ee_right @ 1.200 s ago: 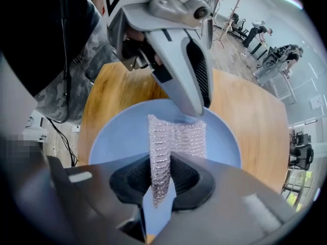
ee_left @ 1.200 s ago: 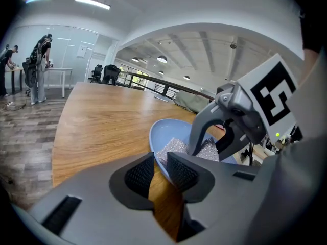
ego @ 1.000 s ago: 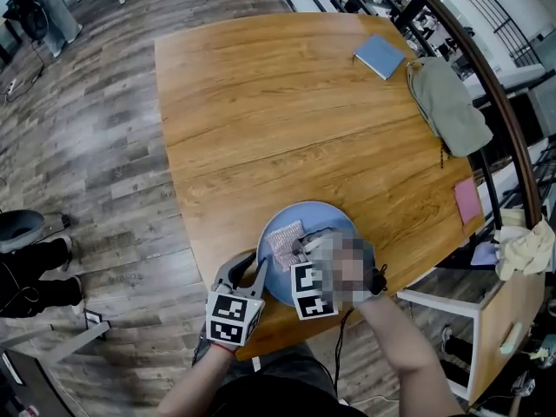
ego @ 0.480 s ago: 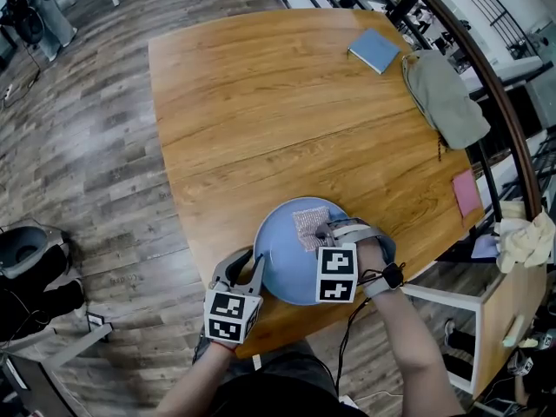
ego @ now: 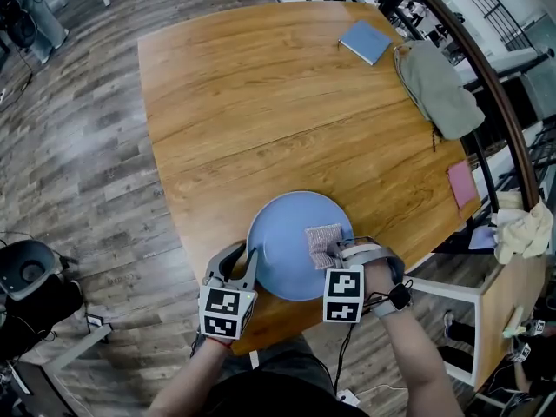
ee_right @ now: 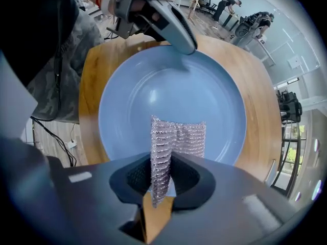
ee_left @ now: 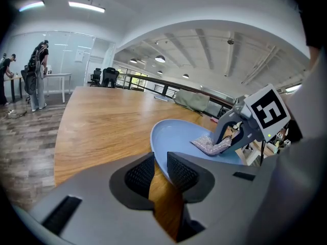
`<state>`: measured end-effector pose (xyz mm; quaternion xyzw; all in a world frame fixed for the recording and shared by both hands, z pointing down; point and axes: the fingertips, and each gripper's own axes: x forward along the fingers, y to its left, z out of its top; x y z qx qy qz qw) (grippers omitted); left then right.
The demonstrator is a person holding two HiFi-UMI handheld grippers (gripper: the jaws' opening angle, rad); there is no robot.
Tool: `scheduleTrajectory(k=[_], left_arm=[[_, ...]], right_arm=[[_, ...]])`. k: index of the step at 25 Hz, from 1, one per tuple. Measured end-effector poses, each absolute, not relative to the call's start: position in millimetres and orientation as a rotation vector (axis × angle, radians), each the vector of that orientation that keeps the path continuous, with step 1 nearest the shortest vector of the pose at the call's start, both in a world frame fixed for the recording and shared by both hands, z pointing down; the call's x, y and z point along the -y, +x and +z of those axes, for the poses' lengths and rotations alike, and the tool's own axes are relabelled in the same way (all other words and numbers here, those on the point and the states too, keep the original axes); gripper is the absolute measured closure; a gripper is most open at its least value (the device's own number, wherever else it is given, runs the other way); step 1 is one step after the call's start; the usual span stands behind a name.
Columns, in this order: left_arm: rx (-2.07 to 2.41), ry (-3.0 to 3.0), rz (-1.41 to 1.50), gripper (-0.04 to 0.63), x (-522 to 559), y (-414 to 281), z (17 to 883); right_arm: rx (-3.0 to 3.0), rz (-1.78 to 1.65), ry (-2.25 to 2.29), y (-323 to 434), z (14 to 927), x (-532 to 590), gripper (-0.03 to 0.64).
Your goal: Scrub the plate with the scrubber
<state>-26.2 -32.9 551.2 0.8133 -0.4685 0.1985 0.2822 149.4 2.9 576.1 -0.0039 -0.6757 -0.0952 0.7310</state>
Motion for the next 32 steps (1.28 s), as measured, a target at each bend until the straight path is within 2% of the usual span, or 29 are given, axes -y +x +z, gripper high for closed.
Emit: scheduleTrajectory(k=[13, 23, 32], left_arm=[[1.248, 2.182, 0.540, 0.520, 33.3, -25.6, 551.1], [1.244, 2.183, 0.528, 0.520, 33.3, -22.1, 549.3], [1.257, 2.176, 0.517, 0.520, 33.6, -24.8, 549.0]], right_arm=[[1.588, -0.211, -0.292, 91.0, 574.7, -74.8, 0.532], [1.624, -0.383, -0.153, 49.6, 578.2, -14.0, 0.532], [1.603, -0.348, -0.025, 63.0, 578.2, 36.0, 0.532]])
